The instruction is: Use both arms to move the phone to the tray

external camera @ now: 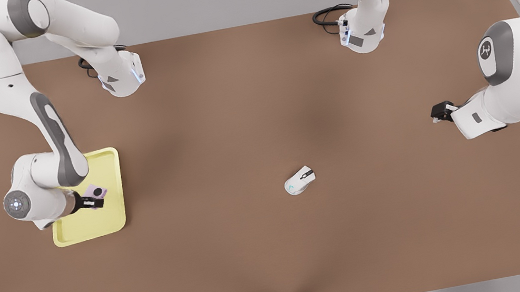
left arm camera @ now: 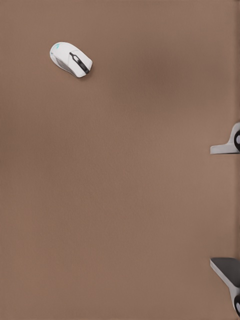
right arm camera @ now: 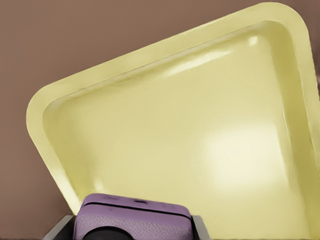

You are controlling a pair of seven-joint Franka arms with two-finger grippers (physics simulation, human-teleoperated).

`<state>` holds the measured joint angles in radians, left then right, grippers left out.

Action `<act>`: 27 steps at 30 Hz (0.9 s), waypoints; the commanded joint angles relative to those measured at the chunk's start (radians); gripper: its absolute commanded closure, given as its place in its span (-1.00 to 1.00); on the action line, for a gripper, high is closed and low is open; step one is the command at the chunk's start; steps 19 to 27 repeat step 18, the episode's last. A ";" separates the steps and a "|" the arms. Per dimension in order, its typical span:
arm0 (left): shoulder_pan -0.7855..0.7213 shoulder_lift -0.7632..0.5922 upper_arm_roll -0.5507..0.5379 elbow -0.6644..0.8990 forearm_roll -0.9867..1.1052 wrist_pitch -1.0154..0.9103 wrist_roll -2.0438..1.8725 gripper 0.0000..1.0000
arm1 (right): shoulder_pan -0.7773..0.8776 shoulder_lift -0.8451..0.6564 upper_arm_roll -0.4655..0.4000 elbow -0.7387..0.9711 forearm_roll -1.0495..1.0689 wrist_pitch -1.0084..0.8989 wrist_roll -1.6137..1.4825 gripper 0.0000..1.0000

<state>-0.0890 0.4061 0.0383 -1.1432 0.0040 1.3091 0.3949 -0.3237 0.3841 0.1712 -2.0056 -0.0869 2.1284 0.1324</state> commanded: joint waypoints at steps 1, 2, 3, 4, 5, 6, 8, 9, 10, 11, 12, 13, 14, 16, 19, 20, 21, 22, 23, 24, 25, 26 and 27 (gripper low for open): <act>0.000 -0.001 0.000 0.000 0.001 -0.002 0.001 -1.00 | -0.015 -0.001 0.001 -0.007 -0.008 -0.042 -0.622 -1.00; 0.000 -0.003 0.000 0.000 0.001 -0.002 0.001 -1.00 | -0.012 -0.001 0.001 0.001 -0.008 -0.050 -0.617 -1.00; 0.000 -0.003 0.000 0.002 0.001 -0.002 0.001 -1.00 | -0.005 -0.002 0.001 0.044 -0.008 -0.071 -0.609 -1.00; 0.000 -0.003 0.000 0.000 0.001 -0.004 -0.007 -1.00 | -0.002 0.001 0.002 0.106 -0.008 -0.073 -0.606 -1.00; 0.000 -0.003 0.000 0.002 0.002 -0.010 -0.030 -1.00 | 0.000 0.005 0.007 0.151 -0.008 -0.073 -0.580 -1.00; 0.000 -0.003 0.000 0.005 0.007 -0.010 -0.054 -1.00 | 0.000 0.005 0.007 0.153 -0.008 -0.073 -0.565 -1.00; 0.000 0.002 0.002 0.005 0.017 -0.011 -0.071 -1.00 | 0.057 0.005 0.008 0.280 -0.010 -0.126 -0.522 -1.00; -0.024 0.005 0.000 0.005 0.069 -0.011 -0.134 -1.00 | 0.126 0.001 0.008 0.395 -0.010 -0.235 -0.397 -1.00; -0.031 0.005 0.000 0.011 0.063 -0.008 -0.261 -1.00 | 0.204 -0.013 0.010 0.524 -0.010 -0.379 -0.231 -1.00; -0.031 0.002 -0.002 0.034 0.057 -0.008 -0.298 -1.00 | 0.224 -0.069 0.013 0.597 0.003 -0.522 -0.134 -1.00; -0.031 0.002 -0.002 0.040 0.050 -0.010 -0.304 -1.00 | 0.229 -0.157 0.010 0.579 0.006 -0.582 -0.120 -1.00; -0.029 0.000 -0.002 0.040 0.050 -0.011 -0.304 -1.00 | 0.215 -0.185 0.001 0.579 0.023 -0.634 -0.117 -1.00; -0.029 0.000 -0.002 0.040 0.050 -0.018 -0.304 -1.00 | 0.193 -0.168 0.001 0.579 0.030 -0.633 -0.117 -1.00; -0.029 0.000 -0.002 0.040 0.050 -0.022 -0.304 -1.00 | 0.169 -0.111 0.005 0.628 0.027 -0.719 -0.117 -1.00; -0.029 0.000 -0.002 0.040 0.050 -0.024 -0.304 -1.00 | 0.169 -0.165 -0.001 0.581 0.026 -0.702 -0.115 -1.00; -0.029 0.000 -0.002 0.040 0.050 -0.024 -0.304 -1.00 | 0.169 -0.165 -0.001 0.581 0.026 -0.702 -0.115 -1.00; -0.029 0.000 -0.002 0.040 0.050 -0.024 -0.304 -1.00 | 0.169 -0.165 -0.001 0.581 0.026 -0.702 -0.115 -1.00; -0.029 0.000 -0.002 0.040 0.050 -0.024 -0.304 -1.00 | 0.169 -0.165 -0.001 0.581 0.026 -0.702 -0.115 -1.00; -0.029 0.000 -0.002 0.040 0.050 -0.024 -0.304 -1.00 | 0.169 -0.165 -0.001 0.581 0.026 -0.702 -0.115 -1.00; -0.029 0.000 -0.002 0.040 0.050 -0.024 -0.304 -1.00 | 0.169 -0.165 -0.001 0.581 0.026 -0.702 -0.115 -1.00; -0.029 0.000 -0.002 0.040 0.050 -0.024 -0.304 -1.00 | 0.169 -0.165 -0.001 0.581 0.026 -0.702 -0.115 -1.00; -0.029 0.000 -0.002 0.040 0.050 -0.024 -0.304 -1.00 | 0.169 -0.165 -0.001 0.581 0.026 -0.702 -0.115 -1.00; -0.029 0.000 -0.002 0.040 0.050 -0.024 -0.304 -1.00 | 0.169 -0.165 -0.001 0.581 0.026 -0.702 -0.115 -1.00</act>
